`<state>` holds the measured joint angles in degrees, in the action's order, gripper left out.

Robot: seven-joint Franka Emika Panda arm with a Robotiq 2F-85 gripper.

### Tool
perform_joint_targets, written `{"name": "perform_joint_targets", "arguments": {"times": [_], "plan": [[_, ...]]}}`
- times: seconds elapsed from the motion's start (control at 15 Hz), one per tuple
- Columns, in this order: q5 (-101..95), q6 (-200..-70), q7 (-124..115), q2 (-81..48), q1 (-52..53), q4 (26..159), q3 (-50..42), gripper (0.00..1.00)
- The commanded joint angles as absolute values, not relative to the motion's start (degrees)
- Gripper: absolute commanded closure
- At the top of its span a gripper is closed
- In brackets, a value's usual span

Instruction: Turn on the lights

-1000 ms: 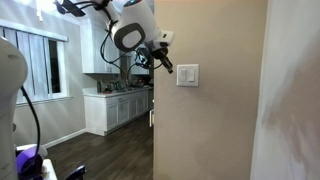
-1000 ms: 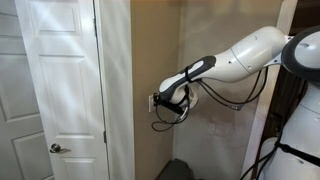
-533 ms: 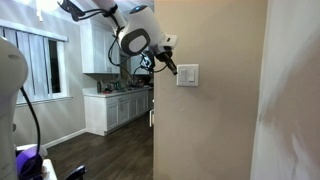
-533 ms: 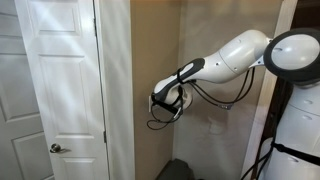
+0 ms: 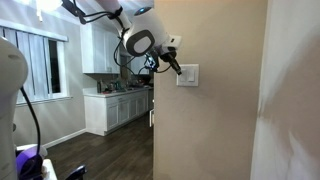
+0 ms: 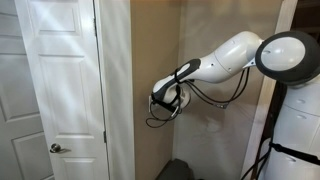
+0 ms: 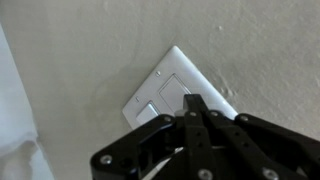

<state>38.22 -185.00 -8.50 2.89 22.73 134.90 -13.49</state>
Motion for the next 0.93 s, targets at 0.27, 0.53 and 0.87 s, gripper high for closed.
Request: {"name": "perform_joint_targets", "arguments": {"times": [0.27,0.53,0.87], "plan": [[39.2,-187.4,-9.7,0.0,22.8,132.1,-13.9,1.0],[39.1,-187.5,-9.6,-0.4,22.8,132.0,-14.0,1.0],[37.6,-184.7,-9.2,2.7,22.5,136.1,-14.0,1.0]]}}
